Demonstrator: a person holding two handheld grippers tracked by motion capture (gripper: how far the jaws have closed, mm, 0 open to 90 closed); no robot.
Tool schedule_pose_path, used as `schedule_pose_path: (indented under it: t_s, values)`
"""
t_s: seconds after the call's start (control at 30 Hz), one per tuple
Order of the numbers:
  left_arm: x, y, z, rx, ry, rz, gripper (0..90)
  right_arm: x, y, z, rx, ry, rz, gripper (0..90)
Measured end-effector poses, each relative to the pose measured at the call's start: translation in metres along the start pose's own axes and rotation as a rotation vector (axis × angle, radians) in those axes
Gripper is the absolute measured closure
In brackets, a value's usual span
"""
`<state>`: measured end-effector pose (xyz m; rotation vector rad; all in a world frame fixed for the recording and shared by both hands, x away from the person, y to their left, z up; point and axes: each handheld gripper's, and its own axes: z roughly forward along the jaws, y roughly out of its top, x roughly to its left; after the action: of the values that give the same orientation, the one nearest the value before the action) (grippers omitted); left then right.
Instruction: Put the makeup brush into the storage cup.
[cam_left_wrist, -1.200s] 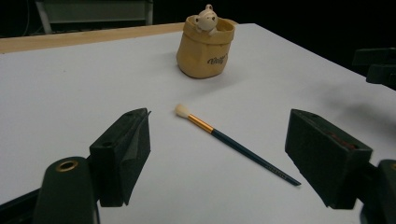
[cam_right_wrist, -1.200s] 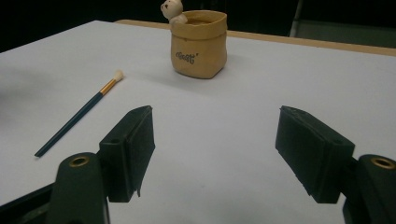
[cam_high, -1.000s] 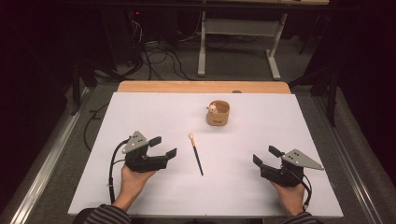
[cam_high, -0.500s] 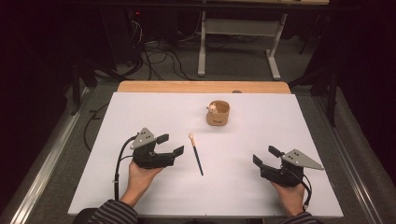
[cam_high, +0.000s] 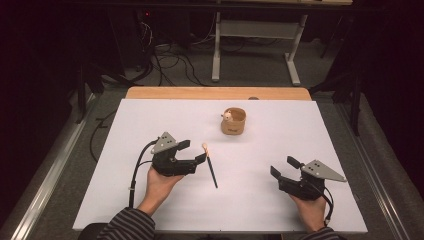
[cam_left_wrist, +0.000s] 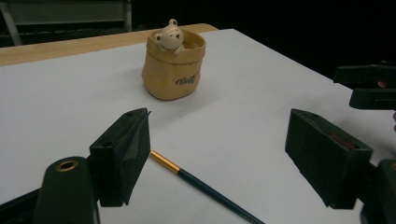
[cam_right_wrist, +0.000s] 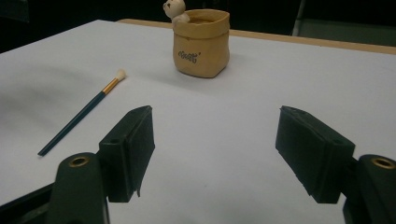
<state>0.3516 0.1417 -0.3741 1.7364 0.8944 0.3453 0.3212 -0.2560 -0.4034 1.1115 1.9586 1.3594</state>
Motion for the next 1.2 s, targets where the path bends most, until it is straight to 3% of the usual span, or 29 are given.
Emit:
schedule_pose_path:
  t_s: [0.97,1.2]
  values:
    - [-0.020,0.018,0.046,0.027,-0.053,0.019,22.9,0.001,0.000,0.000,0.001,0.006,0.001,30.0]
    - [-0.023,0.021,0.054,0.055,-0.034,0.022,22.9,0.001,0.000,0.000,0.003,0.002,0.001,29.4]
